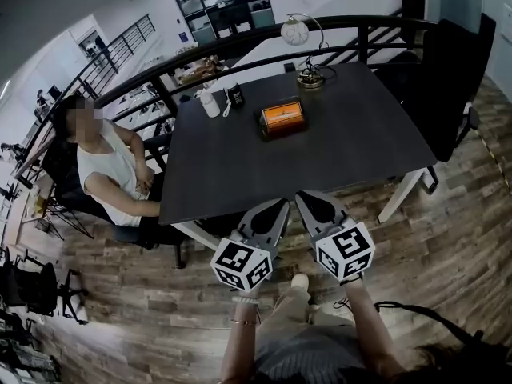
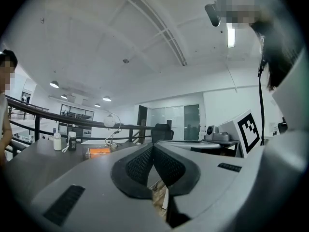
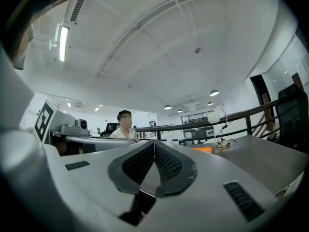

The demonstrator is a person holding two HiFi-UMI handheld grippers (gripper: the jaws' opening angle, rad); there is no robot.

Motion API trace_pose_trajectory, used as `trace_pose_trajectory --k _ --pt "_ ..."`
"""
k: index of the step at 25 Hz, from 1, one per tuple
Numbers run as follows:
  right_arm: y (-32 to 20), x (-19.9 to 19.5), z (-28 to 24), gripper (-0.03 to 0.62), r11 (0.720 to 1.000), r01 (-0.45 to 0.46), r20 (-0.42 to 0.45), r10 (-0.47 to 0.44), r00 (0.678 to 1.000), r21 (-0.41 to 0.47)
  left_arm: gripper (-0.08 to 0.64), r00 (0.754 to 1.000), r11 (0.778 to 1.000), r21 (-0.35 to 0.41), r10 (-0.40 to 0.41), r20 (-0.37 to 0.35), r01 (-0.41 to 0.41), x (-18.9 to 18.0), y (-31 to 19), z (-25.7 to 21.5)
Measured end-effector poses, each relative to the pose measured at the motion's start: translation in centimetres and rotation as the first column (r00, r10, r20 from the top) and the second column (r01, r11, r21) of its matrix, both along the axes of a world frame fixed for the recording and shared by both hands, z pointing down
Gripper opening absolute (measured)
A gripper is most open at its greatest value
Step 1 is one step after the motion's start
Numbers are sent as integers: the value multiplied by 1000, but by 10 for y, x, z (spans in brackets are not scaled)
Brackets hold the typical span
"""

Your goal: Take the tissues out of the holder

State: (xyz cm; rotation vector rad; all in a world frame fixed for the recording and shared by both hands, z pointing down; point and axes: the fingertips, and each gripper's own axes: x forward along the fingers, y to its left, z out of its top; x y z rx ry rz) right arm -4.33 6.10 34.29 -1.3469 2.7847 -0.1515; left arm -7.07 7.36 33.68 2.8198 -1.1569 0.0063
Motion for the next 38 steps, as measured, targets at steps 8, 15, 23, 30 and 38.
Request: trace_pose_trajectory --k 8,15,23,30,38 --pt "-57 -8 1 14 1000 19 8 -19 1000 7 8 1000 1000 16 -8 -10 9 -7 -53 2" --pt "-104 -22 -7 14 998 52 -13 -52 999 22 8 1000 1000 31 -2 -24 3 -14 -104 -6" --pt "-154 -22 2 14 1000 30 -24 -30 999 3 8 1000 1000 21 15 -27 -15 -21 -154 1" --pt "-194 -22 11 14 1000 0 -12 0 1000 -4 8 999 999 20 31 -12 -31 -24 -195 8" --pt "-238 -8 25 14 999 -4 -1 4 1000 -43 8 1000 1000 -8 28 -2 -28 -15 -235 19"
